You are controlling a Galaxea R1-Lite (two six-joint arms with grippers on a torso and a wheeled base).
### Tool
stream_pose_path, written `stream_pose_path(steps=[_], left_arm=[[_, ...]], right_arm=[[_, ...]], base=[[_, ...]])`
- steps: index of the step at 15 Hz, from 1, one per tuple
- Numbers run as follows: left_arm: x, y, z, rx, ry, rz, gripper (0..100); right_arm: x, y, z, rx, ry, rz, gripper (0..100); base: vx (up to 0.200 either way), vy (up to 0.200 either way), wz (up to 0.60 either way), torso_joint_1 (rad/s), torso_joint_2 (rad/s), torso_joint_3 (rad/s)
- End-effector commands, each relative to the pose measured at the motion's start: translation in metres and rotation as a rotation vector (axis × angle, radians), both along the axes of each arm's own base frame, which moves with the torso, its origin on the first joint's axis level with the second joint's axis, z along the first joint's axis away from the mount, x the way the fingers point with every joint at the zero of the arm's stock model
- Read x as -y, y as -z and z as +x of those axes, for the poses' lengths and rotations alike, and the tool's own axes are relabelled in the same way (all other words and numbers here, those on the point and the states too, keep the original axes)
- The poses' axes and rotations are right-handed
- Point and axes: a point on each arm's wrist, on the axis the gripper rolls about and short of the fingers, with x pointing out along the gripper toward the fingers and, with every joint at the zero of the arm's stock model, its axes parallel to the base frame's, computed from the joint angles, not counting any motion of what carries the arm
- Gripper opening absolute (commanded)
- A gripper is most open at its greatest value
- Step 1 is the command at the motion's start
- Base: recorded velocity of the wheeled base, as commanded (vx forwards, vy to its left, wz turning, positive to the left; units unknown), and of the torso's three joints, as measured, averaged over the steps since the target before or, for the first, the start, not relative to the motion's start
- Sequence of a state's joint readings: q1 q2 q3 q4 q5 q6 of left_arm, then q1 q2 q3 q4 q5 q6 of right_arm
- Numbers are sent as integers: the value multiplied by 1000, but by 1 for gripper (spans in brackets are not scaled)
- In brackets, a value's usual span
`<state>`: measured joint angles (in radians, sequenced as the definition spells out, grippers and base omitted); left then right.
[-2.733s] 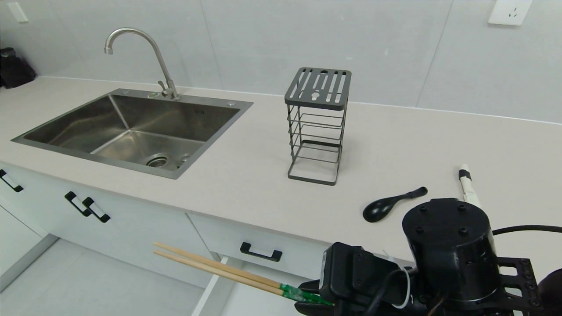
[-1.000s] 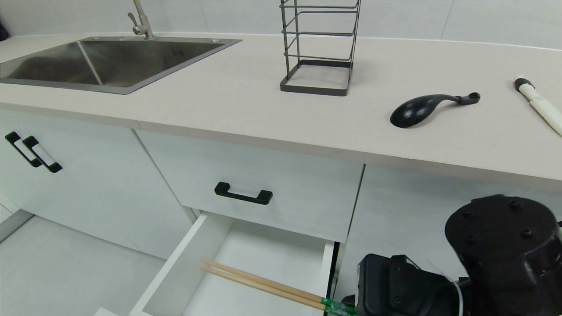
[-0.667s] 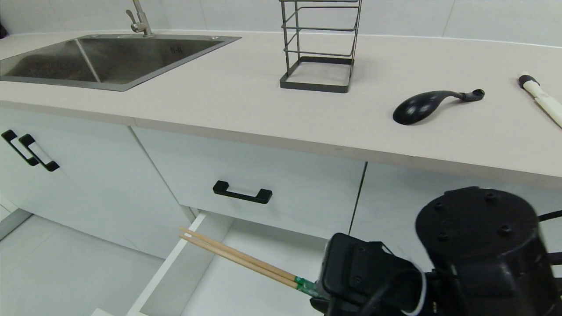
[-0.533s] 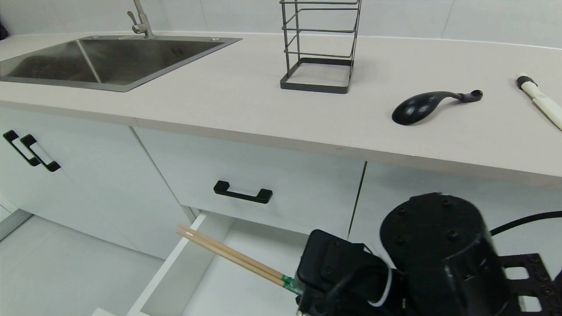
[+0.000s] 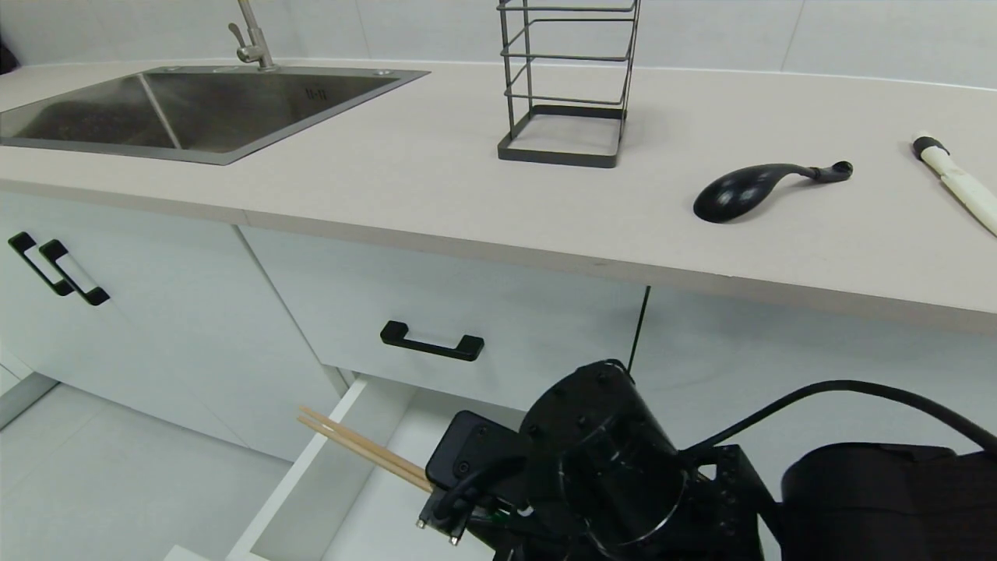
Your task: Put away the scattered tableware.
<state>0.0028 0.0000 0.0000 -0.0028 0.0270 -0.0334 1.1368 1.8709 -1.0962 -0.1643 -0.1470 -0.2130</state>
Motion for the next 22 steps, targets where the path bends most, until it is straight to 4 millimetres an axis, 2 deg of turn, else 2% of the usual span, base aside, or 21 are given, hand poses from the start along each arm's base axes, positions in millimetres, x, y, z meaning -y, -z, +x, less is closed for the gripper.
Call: stream_pose_path(steps=[1, 8, 11, 14, 22], left_arm=[[0, 0, 0, 0, 1, 0, 100], [0, 0, 0, 0, 1, 0, 100], [0, 0, 0, 0, -1, -2, 100], [0, 0, 0, 0, -1, -2, 100], [0, 0, 0, 0, 1, 0, 100]], right_arm=[[-14, 16, 9, -17, 45, -101, 0], [-23, 22, 20, -88, 167, -110, 0], [-33, 27, 26, -101, 187, -94, 0], [-41, 51, 32, -112, 192, -118, 0], [-53, 80, 52, -104, 218, -111, 0]], base=[[0, 0, 0, 0, 0, 0], [0, 0, 0, 0, 0, 0], [0, 0, 0, 0, 0, 0], [0, 0, 0, 0, 0, 0], [0, 0, 0, 0, 0, 0]])
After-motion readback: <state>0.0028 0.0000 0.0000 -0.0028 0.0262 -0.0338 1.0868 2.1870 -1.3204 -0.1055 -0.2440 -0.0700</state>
